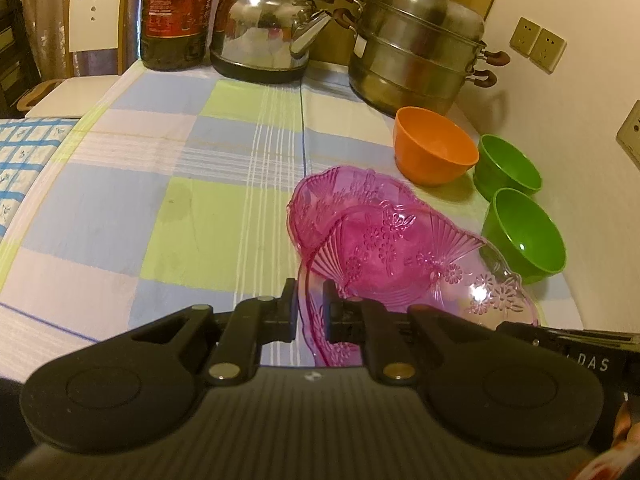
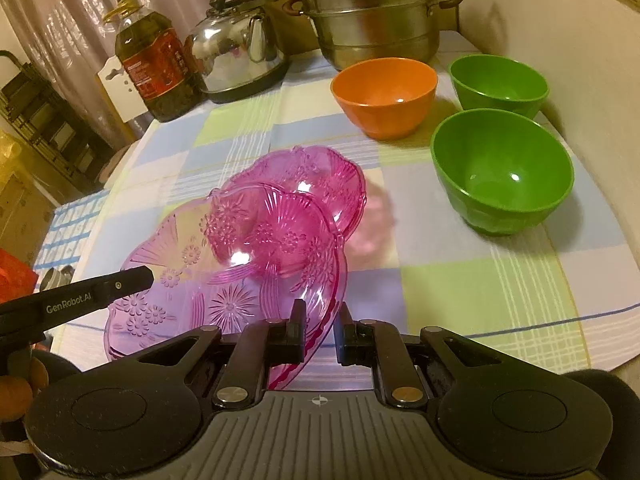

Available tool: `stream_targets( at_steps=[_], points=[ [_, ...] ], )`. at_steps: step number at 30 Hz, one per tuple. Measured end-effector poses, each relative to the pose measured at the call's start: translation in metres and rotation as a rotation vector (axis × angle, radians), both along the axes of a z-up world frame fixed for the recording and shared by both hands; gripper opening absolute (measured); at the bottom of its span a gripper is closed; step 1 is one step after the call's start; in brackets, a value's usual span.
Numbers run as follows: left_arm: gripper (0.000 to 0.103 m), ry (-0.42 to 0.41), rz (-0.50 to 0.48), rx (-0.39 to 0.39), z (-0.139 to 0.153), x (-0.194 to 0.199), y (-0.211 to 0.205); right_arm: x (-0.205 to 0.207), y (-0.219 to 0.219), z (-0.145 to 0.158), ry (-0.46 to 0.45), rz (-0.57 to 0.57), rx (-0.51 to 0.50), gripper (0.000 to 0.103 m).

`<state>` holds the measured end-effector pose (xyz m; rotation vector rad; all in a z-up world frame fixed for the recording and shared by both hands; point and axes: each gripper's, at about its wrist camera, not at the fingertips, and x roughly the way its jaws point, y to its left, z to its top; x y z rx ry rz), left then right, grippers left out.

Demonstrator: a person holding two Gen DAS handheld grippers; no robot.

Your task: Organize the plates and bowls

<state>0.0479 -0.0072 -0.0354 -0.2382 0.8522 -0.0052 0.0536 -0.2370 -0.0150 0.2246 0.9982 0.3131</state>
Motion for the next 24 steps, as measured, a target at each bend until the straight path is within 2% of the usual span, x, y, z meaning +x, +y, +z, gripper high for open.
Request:
stream_targets(
  at_steps=[24],
  points=[
    [0.011, 0.027, -0.030, 0.038, -0.028, 0.109, 0.000, 0.102, 0.002, -0.034, 0.015, -0.050, -0.003, 0.014]
  ],
)
